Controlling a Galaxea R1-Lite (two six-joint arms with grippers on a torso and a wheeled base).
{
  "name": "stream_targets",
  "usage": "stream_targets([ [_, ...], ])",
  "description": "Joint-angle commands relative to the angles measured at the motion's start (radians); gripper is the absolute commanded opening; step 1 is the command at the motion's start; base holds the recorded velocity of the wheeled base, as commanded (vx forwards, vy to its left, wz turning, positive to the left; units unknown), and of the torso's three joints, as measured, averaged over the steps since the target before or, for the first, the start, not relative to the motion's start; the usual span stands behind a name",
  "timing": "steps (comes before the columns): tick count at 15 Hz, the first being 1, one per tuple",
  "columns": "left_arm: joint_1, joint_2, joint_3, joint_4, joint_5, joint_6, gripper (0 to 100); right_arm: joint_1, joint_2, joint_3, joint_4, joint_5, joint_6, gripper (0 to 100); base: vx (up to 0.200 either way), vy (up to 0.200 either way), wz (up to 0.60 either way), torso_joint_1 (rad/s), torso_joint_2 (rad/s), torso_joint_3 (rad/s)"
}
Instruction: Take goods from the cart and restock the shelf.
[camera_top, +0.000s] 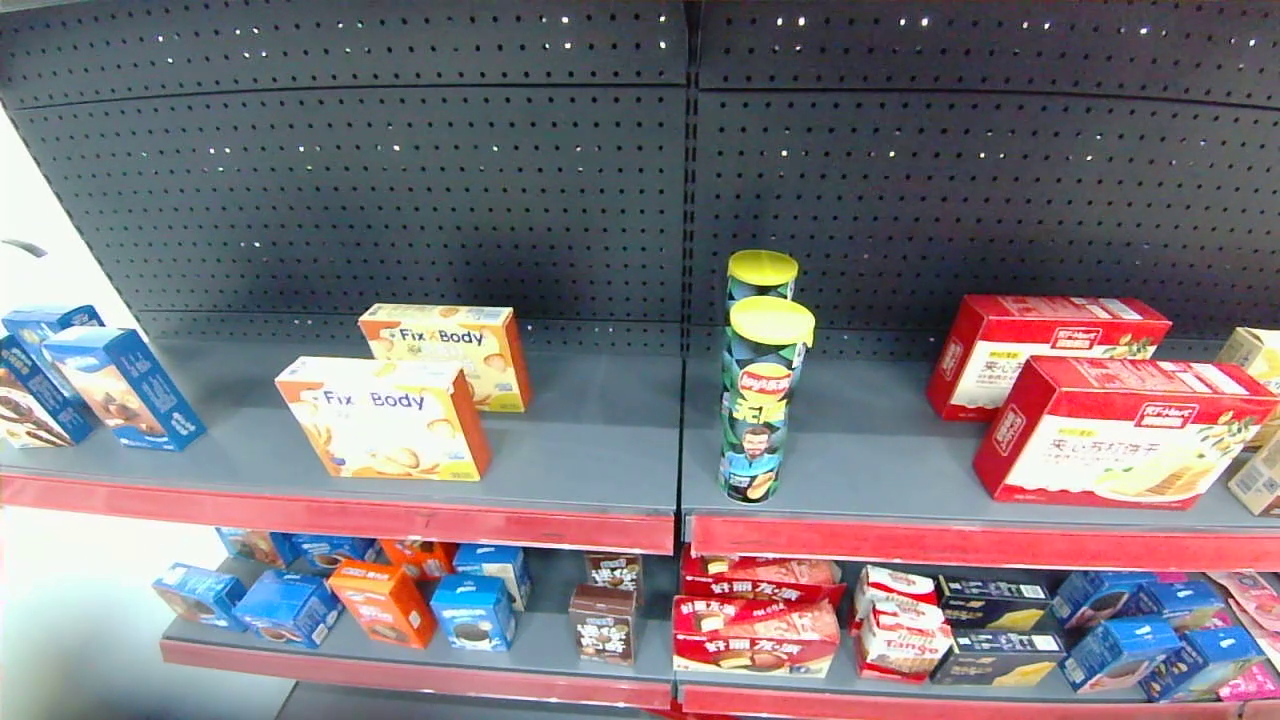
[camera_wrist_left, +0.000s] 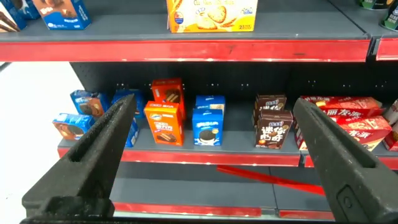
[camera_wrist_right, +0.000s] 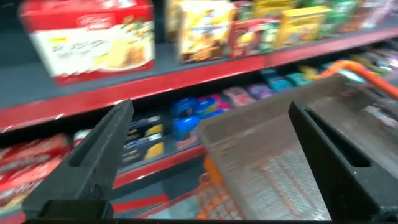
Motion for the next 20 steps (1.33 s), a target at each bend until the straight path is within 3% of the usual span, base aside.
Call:
stream_targets([
  [1, 0.000, 0.002, 0.000, -0.001, 0.000, -0.001, 100, 0.005, -0.088, 0.098, -0.036, 0.072, -0.003, 100, 0.000, 0.000, 0.00, 0.000, 0.00, 0.000],
  [3, 0.000, 0.002, 0.000, -0.001, 0.000, -0.001, 100, 0.055, -0.180, 0.266, -0.185, 0.098, -0.023, 100, 0.000, 0.000, 0.00, 0.000, 0.00, 0.000],
  [5, 0.000, 0.002, 0.000, 0.001, 0.000, -0.001, 100, 0.057, -0.184, 0.318, -0.239, 0.101, -0.023, 100, 0.000, 0.000, 0.00, 0.000, 0.00, 0.000],
  [6, 0.000, 0.002, 0.000, -0.001, 0.000, 0.001, 100, 0.057, -0.184, 0.454, -0.395, 0.156, -0.022, 100, 0.000, 0.000, 0.00, 0.000, 0.00, 0.000],
  [9, 0.000, 0.002, 0.000, -0.001, 0.000, -0.001, 100, 0.057, -0.184, 0.585, -0.489, 0.286, -0.023, 100, 0.000, 0.000, 0.00, 0.000, 0.00, 0.000],
  [14, 0.000, 0.002, 0.000, -0.001, 0.000, -0.001, 100, 0.057, -0.184, 0.615, -0.512, 0.447, -0.020, 100, 0.000, 0.000, 0.00, 0.000, 0.00, 0.000],
  [20, 0.000, 0.002, 0.000, 0.001, 0.000, -0.001, 100, 0.057, -0.184, 0.619, -0.523, 0.408, -0.039, 100, 0.000, 0.000, 0.00, 0.000, 0.00, 0.000],
])
